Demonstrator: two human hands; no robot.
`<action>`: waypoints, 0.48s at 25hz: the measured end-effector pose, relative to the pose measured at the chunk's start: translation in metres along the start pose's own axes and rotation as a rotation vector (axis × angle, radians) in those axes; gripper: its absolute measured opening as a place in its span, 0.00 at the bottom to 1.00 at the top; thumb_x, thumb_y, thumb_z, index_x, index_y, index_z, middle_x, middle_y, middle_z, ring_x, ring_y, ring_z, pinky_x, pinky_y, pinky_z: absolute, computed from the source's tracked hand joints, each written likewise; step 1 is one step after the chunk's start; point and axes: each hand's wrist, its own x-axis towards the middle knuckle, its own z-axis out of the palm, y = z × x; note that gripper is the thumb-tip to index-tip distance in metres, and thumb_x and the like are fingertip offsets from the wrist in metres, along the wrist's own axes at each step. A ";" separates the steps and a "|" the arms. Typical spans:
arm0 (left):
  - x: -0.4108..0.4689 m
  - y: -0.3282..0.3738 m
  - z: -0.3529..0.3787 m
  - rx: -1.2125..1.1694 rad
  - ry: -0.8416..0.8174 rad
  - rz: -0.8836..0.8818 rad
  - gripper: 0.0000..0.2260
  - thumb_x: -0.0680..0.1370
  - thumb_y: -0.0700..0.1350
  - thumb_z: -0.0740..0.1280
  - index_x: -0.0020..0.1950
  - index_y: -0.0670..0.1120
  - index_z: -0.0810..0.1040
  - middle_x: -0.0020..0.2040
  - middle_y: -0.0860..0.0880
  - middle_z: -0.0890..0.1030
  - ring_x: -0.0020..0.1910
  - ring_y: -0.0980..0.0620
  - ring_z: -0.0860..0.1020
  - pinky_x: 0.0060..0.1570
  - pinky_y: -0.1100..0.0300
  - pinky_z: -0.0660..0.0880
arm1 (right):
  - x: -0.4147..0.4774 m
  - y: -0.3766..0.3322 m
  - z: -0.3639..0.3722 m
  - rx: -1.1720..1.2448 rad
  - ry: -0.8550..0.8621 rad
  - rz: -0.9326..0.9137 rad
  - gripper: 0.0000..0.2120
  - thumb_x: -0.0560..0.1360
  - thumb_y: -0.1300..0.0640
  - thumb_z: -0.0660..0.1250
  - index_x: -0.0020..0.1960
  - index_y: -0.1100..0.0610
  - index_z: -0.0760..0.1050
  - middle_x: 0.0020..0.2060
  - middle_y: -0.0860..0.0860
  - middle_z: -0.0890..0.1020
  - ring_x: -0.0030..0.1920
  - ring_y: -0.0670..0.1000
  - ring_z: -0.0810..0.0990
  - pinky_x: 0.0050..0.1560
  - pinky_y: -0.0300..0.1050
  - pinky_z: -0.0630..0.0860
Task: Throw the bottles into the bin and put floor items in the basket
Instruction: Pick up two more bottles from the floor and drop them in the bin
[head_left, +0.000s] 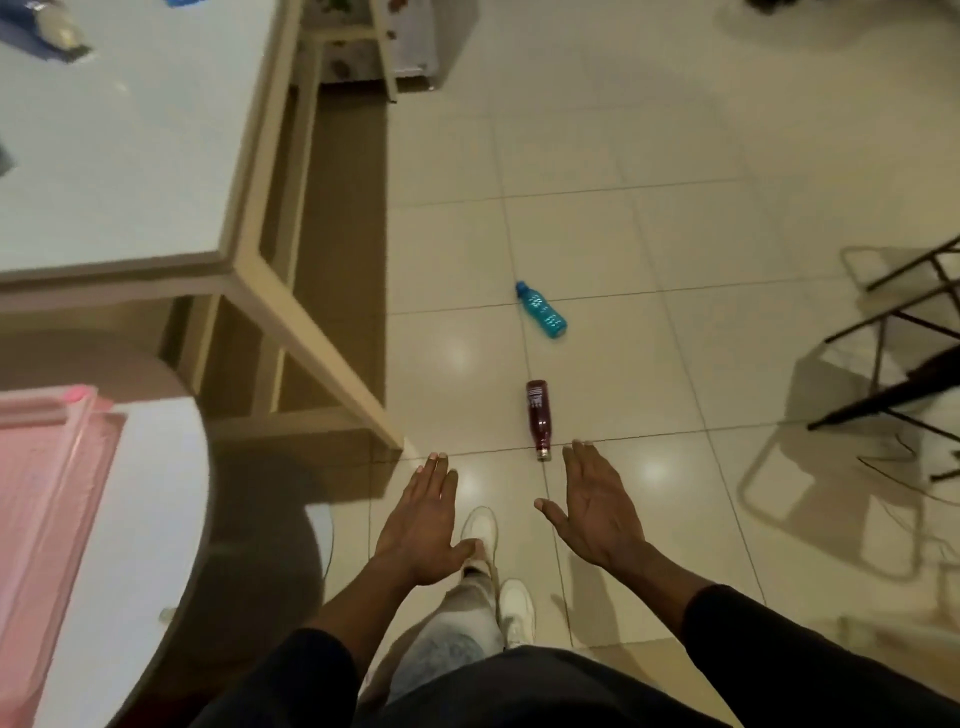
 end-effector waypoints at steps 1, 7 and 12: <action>0.022 0.004 -0.010 0.029 -0.004 0.057 0.50 0.78 0.73 0.58 0.87 0.41 0.46 0.87 0.41 0.40 0.86 0.43 0.38 0.79 0.52 0.34 | 0.005 0.010 -0.005 0.014 0.019 0.056 0.43 0.81 0.32 0.51 0.84 0.61 0.47 0.83 0.59 0.51 0.83 0.58 0.48 0.83 0.53 0.50; 0.121 0.020 -0.060 0.183 -0.063 0.318 0.50 0.79 0.72 0.58 0.86 0.38 0.46 0.86 0.38 0.39 0.85 0.41 0.37 0.81 0.49 0.36 | 0.022 0.040 -0.031 0.114 0.133 0.313 0.44 0.81 0.32 0.51 0.84 0.61 0.46 0.83 0.59 0.50 0.84 0.57 0.47 0.83 0.53 0.50; 0.175 0.045 -0.078 0.259 -0.099 0.418 0.51 0.79 0.73 0.58 0.86 0.38 0.44 0.86 0.38 0.39 0.85 0.40 0.37 0.80 0.49 0.35 | 0.025 0.057 -0.039 0.180 0.192 0.487 0.45 0.80 0.31 0.52 0.84 0.61 0.46 0.83 0.58 0.50 0.84 0.56 0.47 0.83 0.54 0.52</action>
